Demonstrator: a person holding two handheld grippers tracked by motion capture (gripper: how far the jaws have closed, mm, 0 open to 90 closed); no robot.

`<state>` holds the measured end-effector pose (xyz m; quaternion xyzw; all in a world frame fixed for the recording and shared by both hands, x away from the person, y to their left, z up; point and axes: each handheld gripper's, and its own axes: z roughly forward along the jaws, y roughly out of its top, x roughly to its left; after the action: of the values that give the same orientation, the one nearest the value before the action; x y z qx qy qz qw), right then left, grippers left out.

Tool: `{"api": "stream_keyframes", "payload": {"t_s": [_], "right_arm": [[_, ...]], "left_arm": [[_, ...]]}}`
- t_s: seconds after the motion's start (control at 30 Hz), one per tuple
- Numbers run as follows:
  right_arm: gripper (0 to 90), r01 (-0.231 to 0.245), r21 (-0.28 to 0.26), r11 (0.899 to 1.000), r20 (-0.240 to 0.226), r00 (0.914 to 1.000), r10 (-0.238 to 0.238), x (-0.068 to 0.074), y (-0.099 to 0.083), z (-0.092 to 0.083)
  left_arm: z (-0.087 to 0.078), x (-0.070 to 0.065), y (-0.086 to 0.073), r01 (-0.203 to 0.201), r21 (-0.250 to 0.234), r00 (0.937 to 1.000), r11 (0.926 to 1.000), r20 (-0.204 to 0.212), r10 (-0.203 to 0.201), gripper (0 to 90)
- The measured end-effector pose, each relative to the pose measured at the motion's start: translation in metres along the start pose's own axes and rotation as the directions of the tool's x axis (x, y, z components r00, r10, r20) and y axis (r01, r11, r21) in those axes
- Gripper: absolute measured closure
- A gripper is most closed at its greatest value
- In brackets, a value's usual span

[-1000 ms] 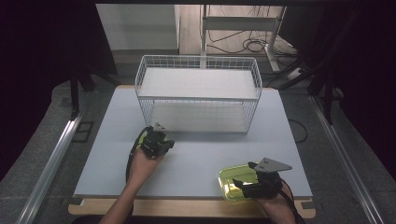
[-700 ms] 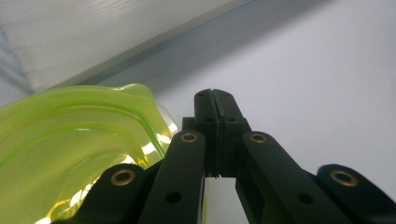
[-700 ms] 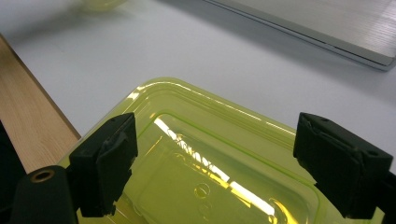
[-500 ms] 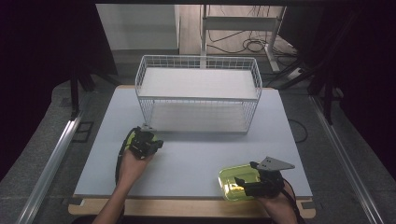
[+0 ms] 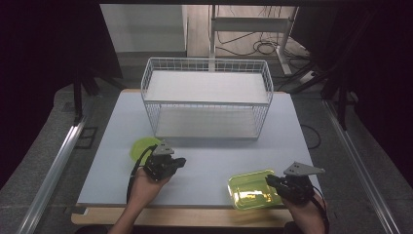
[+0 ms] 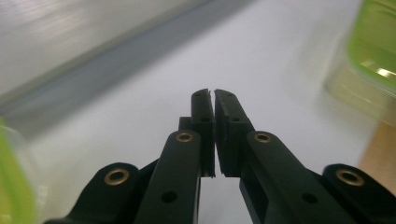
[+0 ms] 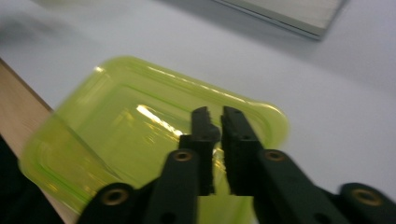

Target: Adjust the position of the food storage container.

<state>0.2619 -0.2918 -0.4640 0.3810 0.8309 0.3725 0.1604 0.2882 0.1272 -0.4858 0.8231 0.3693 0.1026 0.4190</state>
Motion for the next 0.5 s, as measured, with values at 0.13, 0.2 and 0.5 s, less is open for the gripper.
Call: {"api": "stream_keyframes", "payload": {"t_s": [0.13, 0.2, 0.5], "right_arm": [[89.7, 0.006, 0.046, 0.999, 0.042, 0.9991, -0.008, -0.006, -0.006, -0.01], [89.7, -0.001, 0.051, 0.999, 0.049, 0.9988, -0.002, -0.008, -0.012, -0.014], [89.7, -0.018, 0.095, 0.995, 0.127, 0.9918, 0.005, -0.011, -0.034, -0.031]], "left_arm": [[-0.004, -0.01, -0.01, -0.01, -0.02, 0.9993, 0.9997, 0.036, 0.011, 85.4], [-0.005, -0.016, -0.016, -0.008, -0.034, 0.9985, 0.9994, 0.054, 0.01, 85.2], [0.004, -0.035, -0.03, -0.017, -0.03, 0.9902, 0.9994, 0.138, 0.021, 89.3]]}}
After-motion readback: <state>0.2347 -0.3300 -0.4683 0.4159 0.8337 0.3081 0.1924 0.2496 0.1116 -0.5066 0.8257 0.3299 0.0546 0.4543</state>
